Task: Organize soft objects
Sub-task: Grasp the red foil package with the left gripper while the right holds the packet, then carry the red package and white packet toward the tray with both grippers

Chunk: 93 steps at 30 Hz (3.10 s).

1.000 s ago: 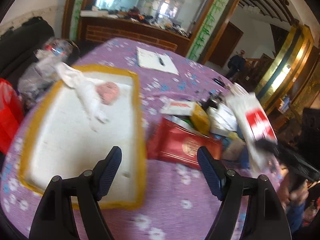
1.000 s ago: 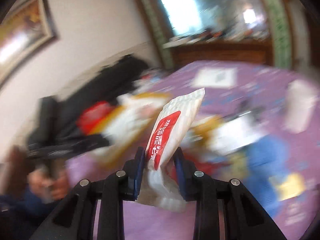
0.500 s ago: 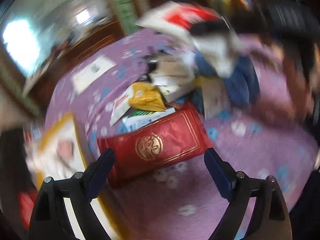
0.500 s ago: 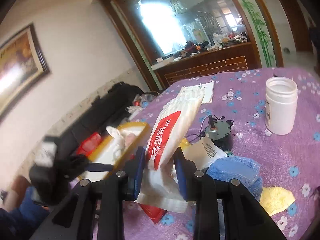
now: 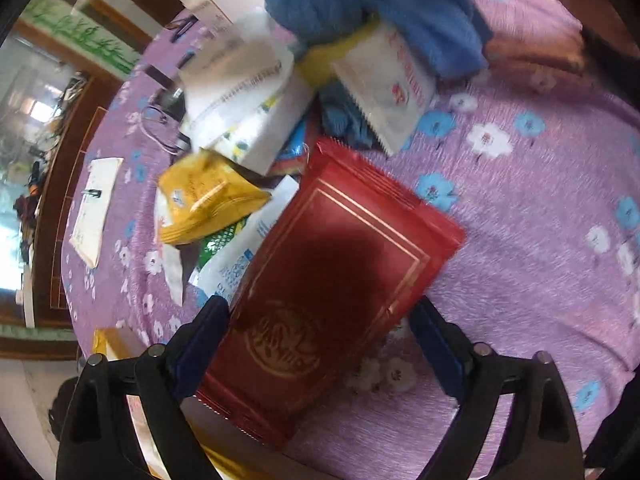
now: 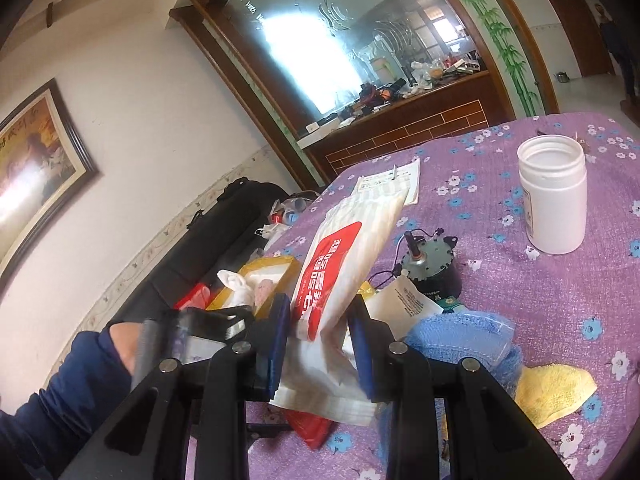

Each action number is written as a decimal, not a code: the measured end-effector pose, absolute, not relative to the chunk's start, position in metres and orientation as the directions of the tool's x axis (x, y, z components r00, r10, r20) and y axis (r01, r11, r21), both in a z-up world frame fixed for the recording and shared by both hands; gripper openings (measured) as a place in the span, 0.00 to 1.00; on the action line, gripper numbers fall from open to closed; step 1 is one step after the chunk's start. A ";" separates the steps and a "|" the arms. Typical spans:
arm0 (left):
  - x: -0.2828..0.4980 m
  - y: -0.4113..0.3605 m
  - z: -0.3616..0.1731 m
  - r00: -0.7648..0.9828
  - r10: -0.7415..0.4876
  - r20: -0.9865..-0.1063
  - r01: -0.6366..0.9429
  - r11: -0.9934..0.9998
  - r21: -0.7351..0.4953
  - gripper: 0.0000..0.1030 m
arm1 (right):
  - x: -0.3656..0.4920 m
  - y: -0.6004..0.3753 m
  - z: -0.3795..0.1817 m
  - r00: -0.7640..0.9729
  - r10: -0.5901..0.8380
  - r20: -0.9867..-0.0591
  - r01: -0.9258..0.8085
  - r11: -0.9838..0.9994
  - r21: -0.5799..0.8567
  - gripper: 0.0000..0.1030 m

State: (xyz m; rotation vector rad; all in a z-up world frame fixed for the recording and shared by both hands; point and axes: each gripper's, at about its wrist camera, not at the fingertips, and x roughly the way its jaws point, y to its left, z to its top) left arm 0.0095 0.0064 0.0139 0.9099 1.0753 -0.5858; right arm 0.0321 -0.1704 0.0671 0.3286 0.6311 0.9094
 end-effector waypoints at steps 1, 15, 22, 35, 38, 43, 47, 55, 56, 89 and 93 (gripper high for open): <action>0.014 0.009 0.014 0.360 0.008 -0.933 0.783 0.541 0.307 0.91 | 0.032 -0.171 0.067 0.455 0.812 -0.366 -0.626 0.584 0.517 0.31; -0.010 0.042 0.042 0.417 -0.061 -0.907 0.361 0.927 0.103 0.67 | 0.028 -0.173 0.068 0.454 0.819 -0.350 -0.624 0.573 0.532 0.32; -0.032 0.043 0.035 0.489 -0.095 -0.867 0.186 0.983 -0.003 0.69 | 0.028 -0.166 0.063 0.442 0.815 -0.375 -0.626 0.579 0.522 0.32; -0.042 0.047 0.023 0.596 -0.111 -0.795 0.079 0.994 -0.079 0.68 | 0.032 -0.157 0.055 0.438 0.800 -0.411 -0.627 0.599 0.498 0.32; -0.048 0.053 0.033 0.669 -0.086 -0.738 0.005 0.994 -0.112 0.63 | 0.031 -0.152 0.053 0.446 0.787 -0.425 -0.632 0.614 0.473 0.32; -0.042 0.058 0.036 0.694 -0.062 -0.717 -0.022 0.994 -0.107 0.62 | 0.028 -0.150 0.052 0.452 0.782 -0.428 -0.637 0.619 0.459 0.32; -0.040 0.063 0.036 0.700 -0.072 -0.711 -0.029 0.991 -0.129 0.60 | 0.023 -0.145 0.055 0.468 0.776 -0.424 -0.653 0.627 0.426 0.32; -0.046 0.071 0.041 0.743 -0.064 -0.666 -0.039 0.990 -0.138 0.58 | 0.019 -0.142 0.060 0.495 0.767 -0.408 -0.660 0.637 0.398 0.32; -0.047 0.071 0.042 0.745 -0.067 -0.664 -0.037 0.989 -0.141 0.58 | 0.019 -0.142 0.060 0.498 0.766 -0.408 -0.659 0.639 0.396 0.32; -0.066 0.096 0.069 0.786 -0.154 -0.599 -0.040 0.953 -0.299 0.58 | 0.026 -0.141 0.054 0.496 0.762 -0.416 -0.636 0.645 0.423 0.31; -0.073 0.101 0.083 0.799 -0.171 -0.577 -0.028 0.948 -0.318 0.58 | 0.026 -0.141 0.053 0.496 0.760 -0.419 -0.635 0.647 0.422 0.31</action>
